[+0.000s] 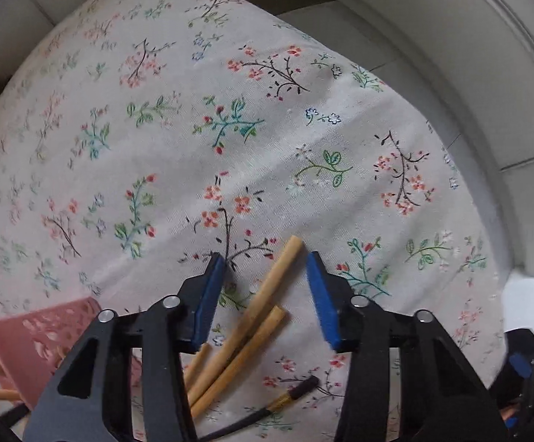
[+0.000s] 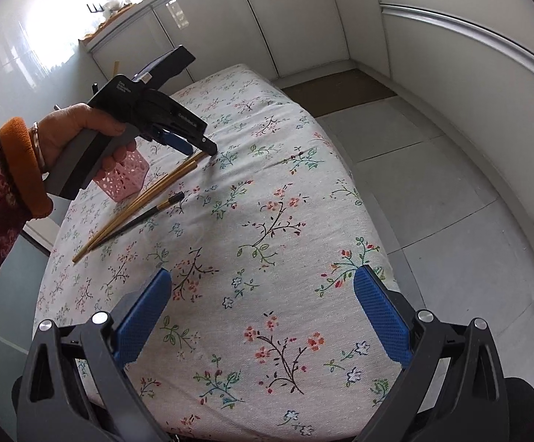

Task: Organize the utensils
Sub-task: 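Move both open tools down to the loose chopsticks on the cloth, then close the left tool on a wooden chopstick and lift it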

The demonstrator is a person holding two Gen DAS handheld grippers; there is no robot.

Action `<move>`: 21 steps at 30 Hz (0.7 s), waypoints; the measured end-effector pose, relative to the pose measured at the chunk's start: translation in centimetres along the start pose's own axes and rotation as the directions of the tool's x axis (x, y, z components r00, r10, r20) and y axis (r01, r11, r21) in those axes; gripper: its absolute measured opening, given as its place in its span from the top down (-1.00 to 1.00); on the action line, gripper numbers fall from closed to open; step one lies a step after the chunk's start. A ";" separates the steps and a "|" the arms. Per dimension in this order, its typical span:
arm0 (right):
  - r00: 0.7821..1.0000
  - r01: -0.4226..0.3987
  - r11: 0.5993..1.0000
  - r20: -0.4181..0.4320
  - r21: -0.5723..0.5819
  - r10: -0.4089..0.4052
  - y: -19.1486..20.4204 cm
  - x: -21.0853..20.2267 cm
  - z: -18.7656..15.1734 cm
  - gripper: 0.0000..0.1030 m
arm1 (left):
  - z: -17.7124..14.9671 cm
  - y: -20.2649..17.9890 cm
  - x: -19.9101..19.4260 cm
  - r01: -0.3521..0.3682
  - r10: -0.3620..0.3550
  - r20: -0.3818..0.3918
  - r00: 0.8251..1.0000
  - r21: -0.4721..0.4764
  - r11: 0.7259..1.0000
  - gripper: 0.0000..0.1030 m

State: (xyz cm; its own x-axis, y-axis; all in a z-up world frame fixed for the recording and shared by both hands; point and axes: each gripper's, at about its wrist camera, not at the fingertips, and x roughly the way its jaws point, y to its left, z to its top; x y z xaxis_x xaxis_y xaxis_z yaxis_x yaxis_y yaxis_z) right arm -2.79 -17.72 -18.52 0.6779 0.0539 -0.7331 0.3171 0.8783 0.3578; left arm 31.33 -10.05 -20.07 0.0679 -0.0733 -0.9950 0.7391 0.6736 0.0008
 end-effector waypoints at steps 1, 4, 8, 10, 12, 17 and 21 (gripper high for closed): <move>1.000 0.003 1.000 -0.005 0.002 -0.003 0.1 0.0 0.1 -0.87 | -0.4 0.1 -0.1 0.001 -0.001 0.008 1.000 -0.002 1.000 0.25; 1.000 -0.002 1.000 -0.025 0.014 0.003 0.3 0.0 0.7 -0.87 | -2.0 0.4 -0.5 0.014 -0.012 0.049 0.999 -0.035 0.999 0.66; 0.997 0.008 0.999 -0.077 0.042 -0.004 0.9 0.5 1.4 -0.87 | -5.6 0.5 -1.0 0.030 -0.019 0.142 0.990 -0.072 0.997 0.73; 0.994 0.011 0.998 -0.111 0.067 -0.004 1.2 1.0 1.6 -0.87 | -7.7 0.6 -2.5 0.042 -0.023 0.217 0.976 -0.085 0.995 0.81; 0.988 0.021 0.996 -0.152 0.087 -0.007 1.6 1.8 1.9 -0.87 | -10.0 0.9 -5.0 0.080 -0.045 0.303 0.952 -0.105 0.991 0.85; 0.972 0.028 0.991 -0.234 0.130 0.004 3.6 4.1 3.0 -0.87 | -15.9 0.5 -12.2 0.130 -0.057 0.490 0.870 -0.115 0.985 0.87; 0.971 0.051 0.992 -0.240 0.120 -0.021 5.7 6.0 5.7 -0.86 | -21.0 -1.5 -18.9 0.140 -0.015 0.647 0.762 -0.142 0.980 0.87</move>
State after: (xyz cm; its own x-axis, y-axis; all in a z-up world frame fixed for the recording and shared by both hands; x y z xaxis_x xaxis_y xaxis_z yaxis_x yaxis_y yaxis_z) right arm 6.87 -15.12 -17.53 0.4925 0.1480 -0.8577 0.4281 0.8168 0.3867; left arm 14.89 5.80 -3.36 0.4741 -0.5420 -0.6939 0.6389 0.7540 -0.1524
